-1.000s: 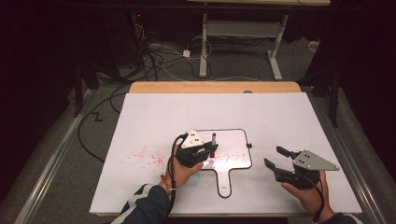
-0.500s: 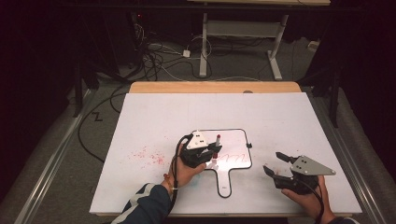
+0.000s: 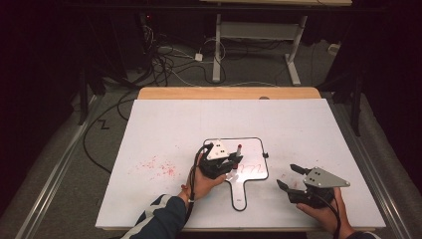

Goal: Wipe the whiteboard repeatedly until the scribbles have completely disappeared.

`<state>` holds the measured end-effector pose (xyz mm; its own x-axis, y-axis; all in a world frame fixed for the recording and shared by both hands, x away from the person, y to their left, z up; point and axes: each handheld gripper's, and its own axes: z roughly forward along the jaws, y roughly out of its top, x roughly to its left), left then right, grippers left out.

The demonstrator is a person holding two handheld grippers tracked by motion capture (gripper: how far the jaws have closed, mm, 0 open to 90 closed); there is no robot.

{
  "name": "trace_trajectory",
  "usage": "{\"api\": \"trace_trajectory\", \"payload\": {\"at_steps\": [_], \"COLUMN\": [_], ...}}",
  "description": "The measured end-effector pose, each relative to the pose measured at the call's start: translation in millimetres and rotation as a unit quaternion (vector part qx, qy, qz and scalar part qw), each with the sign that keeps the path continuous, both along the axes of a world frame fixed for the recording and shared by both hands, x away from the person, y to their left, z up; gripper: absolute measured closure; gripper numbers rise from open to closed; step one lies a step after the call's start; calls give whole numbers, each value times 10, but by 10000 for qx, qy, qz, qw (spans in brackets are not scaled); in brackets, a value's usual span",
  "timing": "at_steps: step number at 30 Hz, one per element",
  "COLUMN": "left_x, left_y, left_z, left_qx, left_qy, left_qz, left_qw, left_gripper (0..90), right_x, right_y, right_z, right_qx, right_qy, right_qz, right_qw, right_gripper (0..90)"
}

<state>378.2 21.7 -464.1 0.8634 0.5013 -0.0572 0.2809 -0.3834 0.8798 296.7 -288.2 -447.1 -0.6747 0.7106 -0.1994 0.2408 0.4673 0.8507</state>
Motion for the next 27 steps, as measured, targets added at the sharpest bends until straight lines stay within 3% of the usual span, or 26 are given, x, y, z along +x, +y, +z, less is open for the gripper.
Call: {"api": "trace_trajectory", "payload": {"at_steps": [2, 10, 14, 23, 27], "left_x": [8, -43, -103, -263, -323], "left_y": [-1, 42, 162, 465, 625], "left_z": [-15, 13, 23, 44, 25], "left_qx": [-39, 260, 359, 700, 589], "left_qy": [-1, -203, -199, -346, -269], "left_qz": [18, 81, 234, 468, 633], "left_qw": [10000, 9994, 9989, 9958, 9959], "left_gripper": [785, 786, 787, 787, 787], "right_x": [14, -17, -19, 7, 24], "right_y": [2, 9, 18, 79, 91], "right_z": [-3, -36, -7, -24, -32], "right_qx": [-4, -242, -159, -310, -357], "right_qy": [-17, -18, -61, -30, -12], "right_qz": [-15, 30, 19, 130, 153], "right_qw": [10000, 9997, 9999, 9994, 9992], "right_gripper": [317, 314, 312, 310, 309]}}
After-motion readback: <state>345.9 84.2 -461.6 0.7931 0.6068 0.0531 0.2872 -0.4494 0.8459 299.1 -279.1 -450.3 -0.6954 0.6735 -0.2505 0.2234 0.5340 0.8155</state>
